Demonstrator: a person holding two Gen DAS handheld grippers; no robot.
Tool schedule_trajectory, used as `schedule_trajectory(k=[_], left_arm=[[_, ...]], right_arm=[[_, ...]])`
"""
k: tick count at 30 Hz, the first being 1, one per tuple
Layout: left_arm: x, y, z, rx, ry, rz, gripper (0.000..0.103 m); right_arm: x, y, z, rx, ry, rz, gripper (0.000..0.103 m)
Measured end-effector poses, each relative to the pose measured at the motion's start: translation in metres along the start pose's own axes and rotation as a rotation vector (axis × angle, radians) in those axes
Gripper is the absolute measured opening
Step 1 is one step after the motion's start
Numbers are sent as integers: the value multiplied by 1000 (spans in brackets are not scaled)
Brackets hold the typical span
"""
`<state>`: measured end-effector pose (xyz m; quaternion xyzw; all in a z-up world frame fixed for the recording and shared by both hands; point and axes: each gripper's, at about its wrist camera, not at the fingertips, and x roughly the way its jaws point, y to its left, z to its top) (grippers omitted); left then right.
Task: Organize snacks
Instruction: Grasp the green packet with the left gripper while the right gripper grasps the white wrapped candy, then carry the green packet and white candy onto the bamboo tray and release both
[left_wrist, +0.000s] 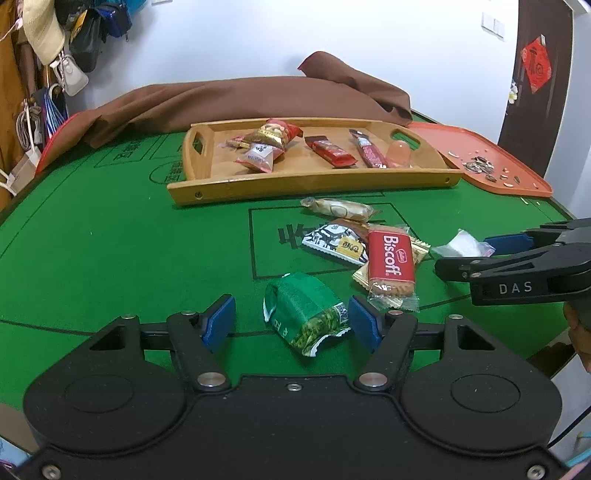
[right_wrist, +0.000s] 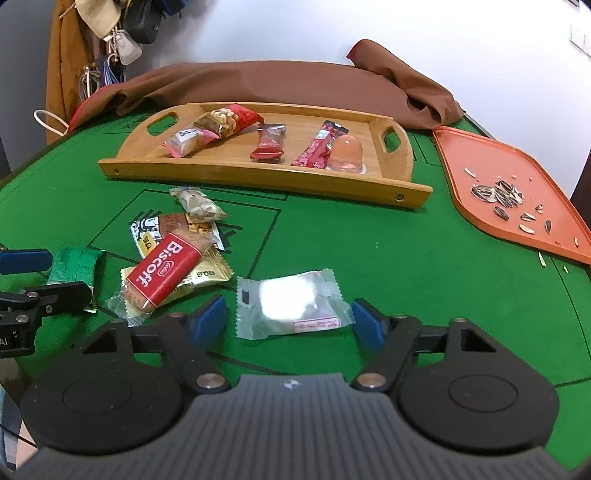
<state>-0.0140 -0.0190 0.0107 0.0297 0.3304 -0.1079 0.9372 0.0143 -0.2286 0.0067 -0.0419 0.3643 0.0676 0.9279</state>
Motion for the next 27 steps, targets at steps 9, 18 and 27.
schedule_trajectory(k=[9,18,27], left_arm=[[11,-5,0,-4,14,-21,59],[10,-4,2,-18,17,-36,45],[10,5,11,-43,10,-40,42]], right_arm=[[2,7,3,-12,-11,8,65],[-2,11,4,-22,3,51,55],[-3,-4,8,63,19,85,51]])
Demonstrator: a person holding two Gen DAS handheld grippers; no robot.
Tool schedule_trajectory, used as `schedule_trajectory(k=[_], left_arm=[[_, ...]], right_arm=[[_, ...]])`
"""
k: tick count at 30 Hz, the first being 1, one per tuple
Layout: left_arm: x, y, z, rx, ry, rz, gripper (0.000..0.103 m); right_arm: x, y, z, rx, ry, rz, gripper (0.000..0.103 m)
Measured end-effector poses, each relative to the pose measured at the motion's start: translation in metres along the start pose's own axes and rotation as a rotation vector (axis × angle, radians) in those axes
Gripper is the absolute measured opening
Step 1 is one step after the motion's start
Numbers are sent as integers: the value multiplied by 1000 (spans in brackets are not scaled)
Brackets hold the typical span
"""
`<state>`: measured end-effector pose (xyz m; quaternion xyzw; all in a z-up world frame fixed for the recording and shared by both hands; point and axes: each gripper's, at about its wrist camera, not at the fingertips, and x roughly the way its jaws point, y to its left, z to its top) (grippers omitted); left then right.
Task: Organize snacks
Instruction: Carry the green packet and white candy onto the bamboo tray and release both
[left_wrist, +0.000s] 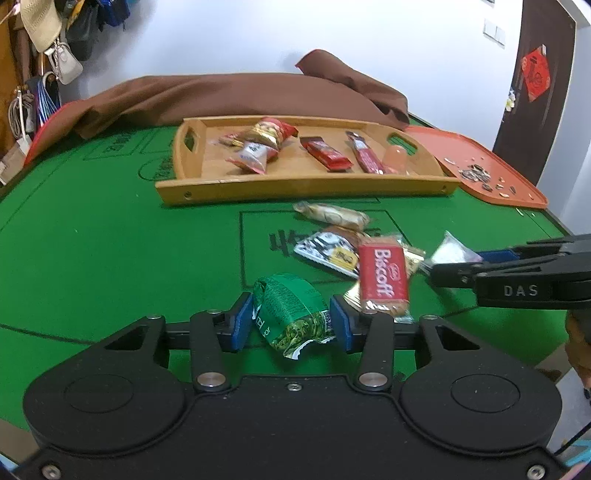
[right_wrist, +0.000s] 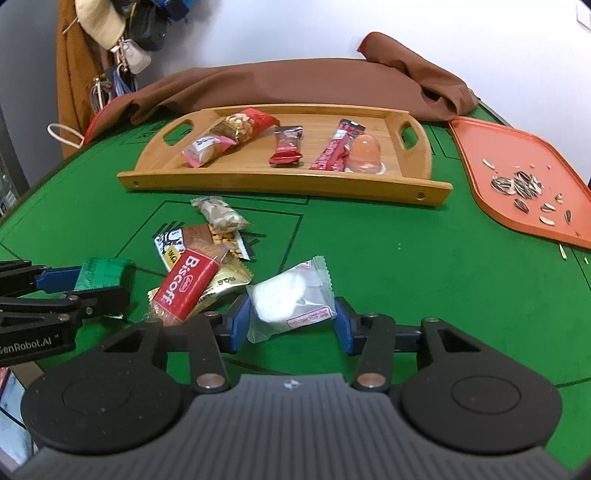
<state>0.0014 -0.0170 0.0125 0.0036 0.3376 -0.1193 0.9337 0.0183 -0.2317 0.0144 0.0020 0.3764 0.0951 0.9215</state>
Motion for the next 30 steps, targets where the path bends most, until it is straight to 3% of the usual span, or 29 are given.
schedule_trajectory(k=[13,30], left_arm=[[7,25,38,-47,-63,29,37],[30,33,84,-65,-95,0,36]], right_arm=[[-9,-21,19,82,-49,-6,46],[0,-39,53,147,-92,-31,45]])
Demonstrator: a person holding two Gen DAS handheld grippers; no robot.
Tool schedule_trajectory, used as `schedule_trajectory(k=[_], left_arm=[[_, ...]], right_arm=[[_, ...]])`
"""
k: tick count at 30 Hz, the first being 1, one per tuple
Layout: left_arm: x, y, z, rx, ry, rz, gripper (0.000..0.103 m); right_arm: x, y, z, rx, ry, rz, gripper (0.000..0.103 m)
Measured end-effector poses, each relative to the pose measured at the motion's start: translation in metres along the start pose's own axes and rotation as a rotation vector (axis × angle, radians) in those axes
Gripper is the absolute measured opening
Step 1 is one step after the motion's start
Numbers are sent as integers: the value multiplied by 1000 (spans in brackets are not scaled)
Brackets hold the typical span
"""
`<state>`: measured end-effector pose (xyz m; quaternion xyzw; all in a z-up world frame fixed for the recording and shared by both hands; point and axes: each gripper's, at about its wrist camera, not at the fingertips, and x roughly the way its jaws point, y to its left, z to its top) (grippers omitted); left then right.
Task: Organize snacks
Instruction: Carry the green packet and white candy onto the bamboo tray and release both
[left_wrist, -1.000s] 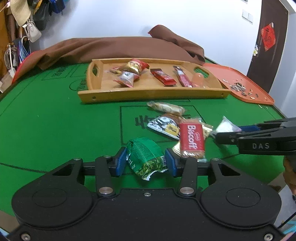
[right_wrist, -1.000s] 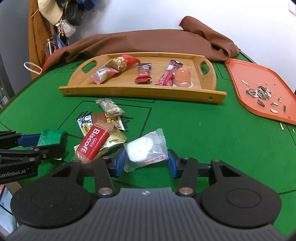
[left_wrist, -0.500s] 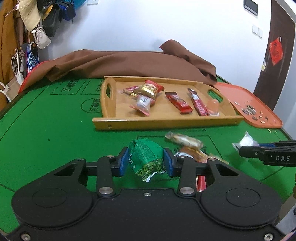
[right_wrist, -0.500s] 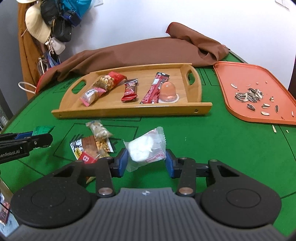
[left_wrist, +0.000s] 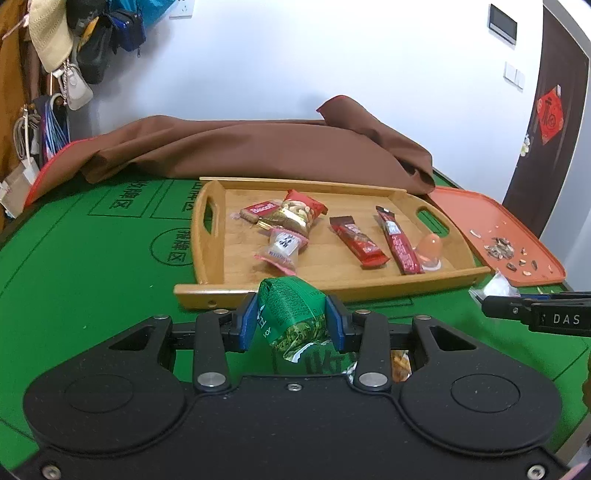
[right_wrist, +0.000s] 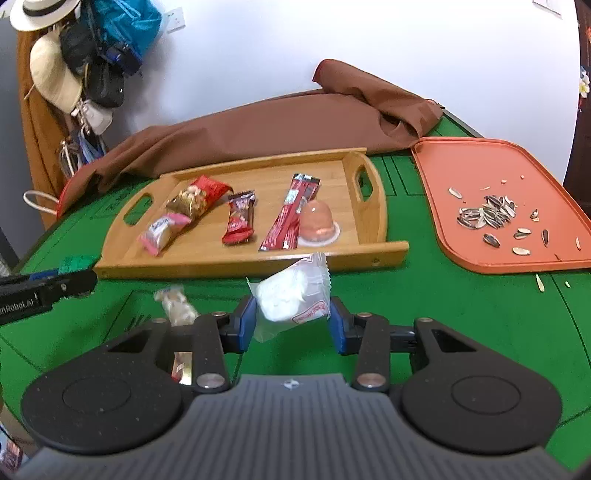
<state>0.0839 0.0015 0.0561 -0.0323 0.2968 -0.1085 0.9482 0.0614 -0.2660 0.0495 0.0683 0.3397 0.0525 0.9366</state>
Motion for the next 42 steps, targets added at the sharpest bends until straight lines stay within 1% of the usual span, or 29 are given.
schedule_trajectory(k=[3,9,14,19,24,27,29,31,35,39,40,42], left_arm=[[10,3,9,-22,5,-11,36],[32,-2,23,-8,15,6,36],[48,-1,42,-11,9,19,37],[72,9,63,-48,32,42,37],[103,19,80,-62,67,86,37],[116,25,82,-62,74,106,37],[123,27,82,-59,80,120,37],[132,29,83,-68,95,121,37],[143,32,84,-85,111,125,37],[150,32,83,-84,122,124,37],[151,32,83,-82,124,126,37],[154,33,82,-82,128,128,37]], right_arm=[[6,-1,10,15,-3,3,45],[22,1,25,16,3,-18,44],[37,2,43,27,26,-17,44],[55,0,68,11,44,-54,44],[90,-9,99,15,91,-106,44],[112,-14,107,25,133,-134,44],[121,-14,111,26,138,-149,44],[128,-15,116,33,146,-147,34],[141,-14,122,28,166,-156,32],[152,-16,119,30,192,-153,31],[153,-16,118,28,190,-156,32],[152,-15,117,19,184,-164,32]])
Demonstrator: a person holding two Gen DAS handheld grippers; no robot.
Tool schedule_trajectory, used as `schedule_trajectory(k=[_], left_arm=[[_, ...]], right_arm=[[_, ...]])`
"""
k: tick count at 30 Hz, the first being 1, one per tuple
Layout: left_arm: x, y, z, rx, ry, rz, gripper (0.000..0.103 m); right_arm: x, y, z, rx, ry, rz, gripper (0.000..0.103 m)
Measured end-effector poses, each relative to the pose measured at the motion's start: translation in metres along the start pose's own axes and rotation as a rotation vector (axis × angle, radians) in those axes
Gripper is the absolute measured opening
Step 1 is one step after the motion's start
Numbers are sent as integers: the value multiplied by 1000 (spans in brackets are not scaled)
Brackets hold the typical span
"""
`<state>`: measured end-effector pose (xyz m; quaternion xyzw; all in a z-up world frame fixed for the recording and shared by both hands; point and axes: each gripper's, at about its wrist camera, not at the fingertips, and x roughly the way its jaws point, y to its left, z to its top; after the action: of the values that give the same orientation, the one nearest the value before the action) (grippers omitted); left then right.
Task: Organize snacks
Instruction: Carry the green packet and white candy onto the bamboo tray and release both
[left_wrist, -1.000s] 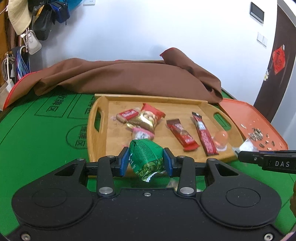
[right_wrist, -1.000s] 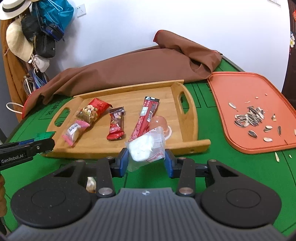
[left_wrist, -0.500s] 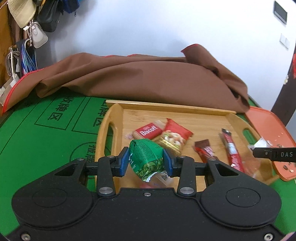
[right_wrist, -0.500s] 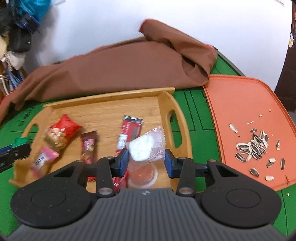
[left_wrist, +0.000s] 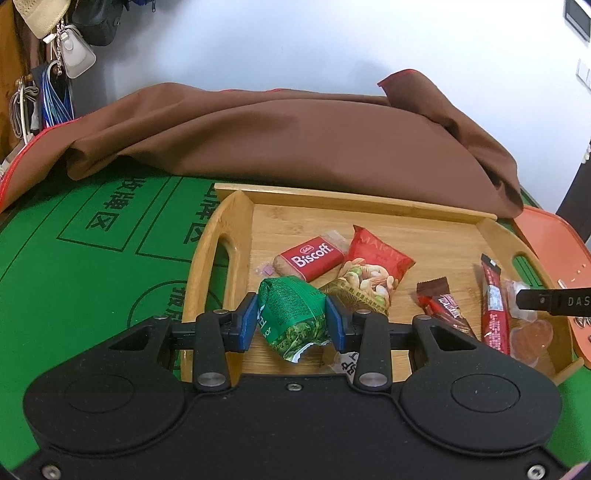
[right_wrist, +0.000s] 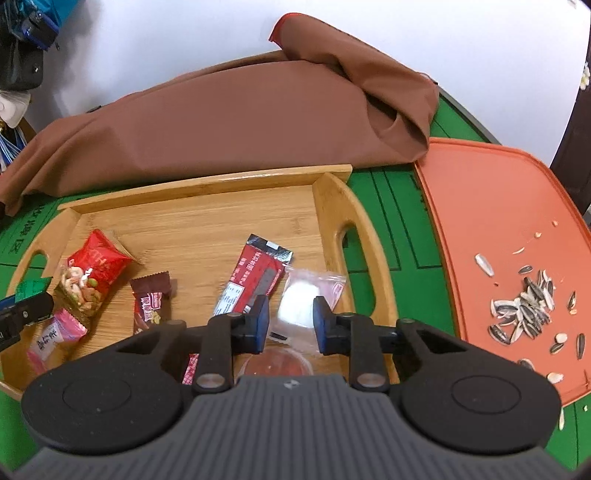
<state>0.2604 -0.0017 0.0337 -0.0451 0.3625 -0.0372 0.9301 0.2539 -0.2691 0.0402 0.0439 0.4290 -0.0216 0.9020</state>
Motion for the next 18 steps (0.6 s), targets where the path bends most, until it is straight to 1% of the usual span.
schedule_trajectory(k=[2,4,6,7,8,11,13,14,16,17,18], left_arm=[[1,-1,-1,-1,4,-2,37],[3,-2,-1,-4,11,-3,38],[3,-3,-1,-2,17,-2,38],[2,-4,-1,1,20,-4,39],[1,-5,-1,5,19,-7,39],[-5,-8,-1,19,11,-13,43],[-11,-10,-2,27,2,-15,51],[-14,-11,-3,31,-3,-16,52],[-21,-12,-5,43,-6,-23,63],[-24,-13,-6,48,-11,-27,66],[-28,-14,-7,53,-16,-31,72]], right_arm=[[-1,0,0,1,0,8,33],[-3,0,0,3,1,17,39],[-6,0,-1,4,-7,24,40],[-8,1,-1,1,-12,26,46],[-10,2,-2,-5,-18,26,48],[-18,6,-6,-27,-33,37,52],[-24,10,-9,-44,-46,43,58],[-29,12,-11,-57,-56,46,60],[-36,15,-15,-71,-69,51,65],[-39,16,-17,-79,-76,56,66],[-44,17,-20,-88,-85,64,68]])
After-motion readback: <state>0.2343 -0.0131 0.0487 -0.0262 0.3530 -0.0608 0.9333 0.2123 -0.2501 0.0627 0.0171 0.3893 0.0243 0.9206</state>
